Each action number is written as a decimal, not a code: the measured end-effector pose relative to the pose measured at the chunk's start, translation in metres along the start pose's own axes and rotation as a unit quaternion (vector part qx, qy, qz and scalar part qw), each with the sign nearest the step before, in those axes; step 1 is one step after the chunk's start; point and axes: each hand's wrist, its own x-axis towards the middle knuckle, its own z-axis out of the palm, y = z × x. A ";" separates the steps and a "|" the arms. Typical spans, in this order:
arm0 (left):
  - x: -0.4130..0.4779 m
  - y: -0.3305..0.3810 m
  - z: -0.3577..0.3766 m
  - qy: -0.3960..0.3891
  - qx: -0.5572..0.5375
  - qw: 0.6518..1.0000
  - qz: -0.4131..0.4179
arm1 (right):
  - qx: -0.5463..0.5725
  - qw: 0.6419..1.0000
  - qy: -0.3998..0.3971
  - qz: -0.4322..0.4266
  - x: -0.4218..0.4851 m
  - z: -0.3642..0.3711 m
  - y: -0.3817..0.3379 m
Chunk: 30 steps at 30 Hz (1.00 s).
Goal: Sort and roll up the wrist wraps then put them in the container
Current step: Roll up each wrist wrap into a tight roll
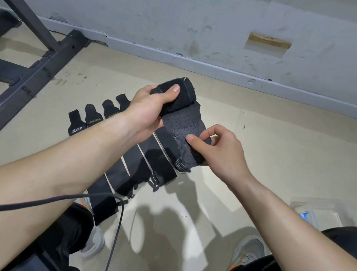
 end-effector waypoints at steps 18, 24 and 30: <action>0.003 0.009 -0.009 -0.003 0.159 0.980 0.123 | 0.159 0.985 -0.064 -0.014 0.011 -0.016 -0.017; 0.003 0.005 -0.004 0.006 0.139 0.980 0.145 | 0.116 0.985 -0.122 0.045 0.008 -0.008 -0.004; -0.001 -0.002 -0.001 -0.016 0.045 0.995 0.092 | 0.118 0.979 -0.166 0.023 0.006 -0.007 -0.005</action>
